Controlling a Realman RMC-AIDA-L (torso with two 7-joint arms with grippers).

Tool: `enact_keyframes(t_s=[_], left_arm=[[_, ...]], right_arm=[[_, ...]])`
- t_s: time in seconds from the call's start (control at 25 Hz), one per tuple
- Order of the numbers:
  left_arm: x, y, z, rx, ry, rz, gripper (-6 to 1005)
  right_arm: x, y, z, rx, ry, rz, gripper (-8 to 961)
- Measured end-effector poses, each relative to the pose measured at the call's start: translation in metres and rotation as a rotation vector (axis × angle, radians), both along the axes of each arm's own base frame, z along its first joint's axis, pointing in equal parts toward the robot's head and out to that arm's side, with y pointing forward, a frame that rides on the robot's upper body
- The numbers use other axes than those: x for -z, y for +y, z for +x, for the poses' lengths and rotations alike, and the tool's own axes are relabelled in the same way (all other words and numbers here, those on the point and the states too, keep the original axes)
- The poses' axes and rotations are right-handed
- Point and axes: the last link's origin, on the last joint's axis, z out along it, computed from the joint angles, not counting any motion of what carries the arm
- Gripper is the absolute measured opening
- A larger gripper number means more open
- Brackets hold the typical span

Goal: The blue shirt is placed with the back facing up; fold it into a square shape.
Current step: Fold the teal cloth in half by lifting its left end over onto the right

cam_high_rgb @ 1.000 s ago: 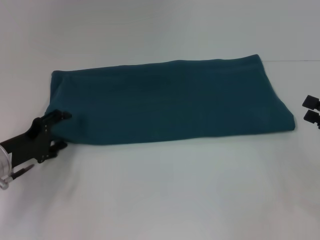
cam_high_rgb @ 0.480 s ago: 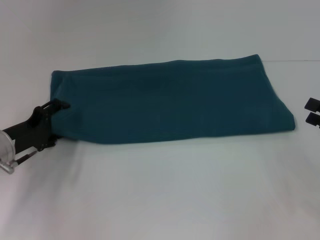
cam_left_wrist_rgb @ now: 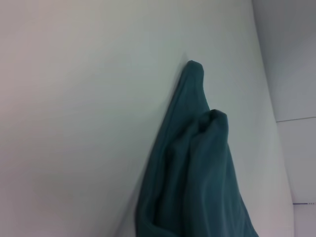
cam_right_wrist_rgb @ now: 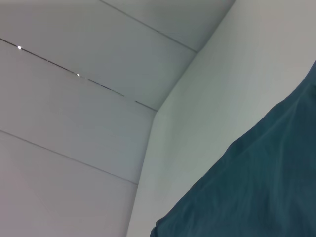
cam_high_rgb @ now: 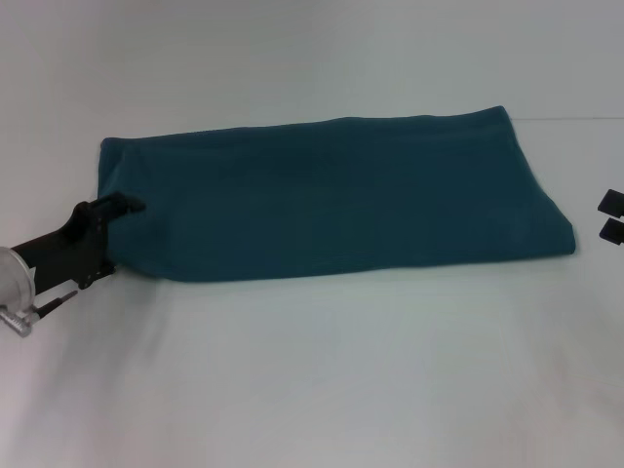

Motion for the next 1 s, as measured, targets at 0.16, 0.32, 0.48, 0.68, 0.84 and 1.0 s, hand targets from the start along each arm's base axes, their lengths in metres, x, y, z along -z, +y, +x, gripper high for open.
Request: enact_keyframes(t_s=[0.16, 0.32, 0.48, 0.68, 0.84, 1.0], left_arm=[[0.001, -0.002, -0.003, -0.014, 0.002, -0.002, 786], [0.0, -0.001, -0.005, -0.02, 0.009, 0.001, 600], [0.0, -0.001, -0.005, -0.019, 0.013, 0.001, 448], [0.0, -0.001, -0.005, -0.015, 0.02, 0.004, 266], [-0.002, -0.003, -0.008, 0.005, 0.051, 0.012, 117], [-0.005, -0.008, -0.013, 0.032, 0.089, 0.017, 60]], right_arm=[[-0.001, -0.001, 0.001, 0.005, 0.004, 0.003, 686], [-0.001, -0.001, 0.001, 0.006, 0.006, 0.002, 686], [-0.001, -0.001, 0.001, 0.006, 0.006, 0.002, 686], [-0.001, -0.001, 0.002, 0.006, 0.006, 0.002, 686], [-0.001, -0.001, 0.002, 0.006, 0.005, 0.001, 687], [-0.001, -0.001, 0.002, 0.007, 0.006, 0.003, 687]])
